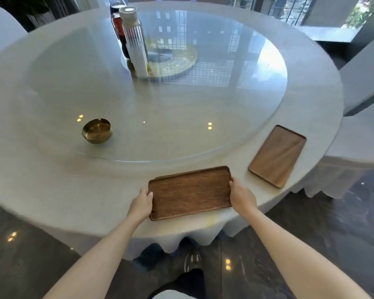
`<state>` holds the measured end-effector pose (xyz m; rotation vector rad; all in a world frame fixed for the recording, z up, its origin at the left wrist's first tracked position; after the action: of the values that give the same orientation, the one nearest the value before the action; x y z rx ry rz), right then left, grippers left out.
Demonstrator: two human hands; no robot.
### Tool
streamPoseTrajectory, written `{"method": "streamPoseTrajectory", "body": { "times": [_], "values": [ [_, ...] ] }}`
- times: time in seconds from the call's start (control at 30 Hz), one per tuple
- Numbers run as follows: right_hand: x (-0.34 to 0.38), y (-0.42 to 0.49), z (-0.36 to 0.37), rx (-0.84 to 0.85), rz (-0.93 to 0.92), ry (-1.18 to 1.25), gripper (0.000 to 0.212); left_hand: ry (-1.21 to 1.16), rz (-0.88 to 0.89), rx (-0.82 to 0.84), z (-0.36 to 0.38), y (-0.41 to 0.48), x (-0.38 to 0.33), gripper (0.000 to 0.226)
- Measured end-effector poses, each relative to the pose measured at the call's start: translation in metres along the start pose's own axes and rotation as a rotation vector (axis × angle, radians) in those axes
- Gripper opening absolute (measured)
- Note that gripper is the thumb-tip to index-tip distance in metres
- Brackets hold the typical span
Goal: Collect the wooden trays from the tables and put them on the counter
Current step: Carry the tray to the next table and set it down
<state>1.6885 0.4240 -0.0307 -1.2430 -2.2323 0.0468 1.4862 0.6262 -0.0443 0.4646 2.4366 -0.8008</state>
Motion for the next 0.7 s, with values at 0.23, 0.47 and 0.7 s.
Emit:
{"method": "streamPoseTrajectory", "body": {
  "times": [0.23, 0.47, 0.7],
  "values": [
    [-0.012, 0.028, 0.003, 0.036, -0.057, -0.24, 0.034, 0.035, -0.007, 0.003, 0.014, 0.025, -0.005, 0.021],
    [-0.015, 0.038, 0.004, 0.055, -0.099, -0.364, 0.034, 0.075, 0.03, 0.004, 0.013, 0.024, -0.005, 0.024],
    [-0.018, 0.041, 0.005, 0.065, -0.083, -0.396, 0.022, 0.162, 0.068, -0.043, 0.019, 0.023, -0.002, 0.03]
  ]
}}
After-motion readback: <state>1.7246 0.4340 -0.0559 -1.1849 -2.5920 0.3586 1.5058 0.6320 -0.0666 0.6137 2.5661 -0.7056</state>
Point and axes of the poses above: each hand's wrist, its own y-axis towards the middle knuckle, its own z-axis out of the palm, x = y × z, the point moved 1 cm from there along y, towards the middle knuckle, and after that the axes turned 1 degree about -x, right-handed, at the moved point
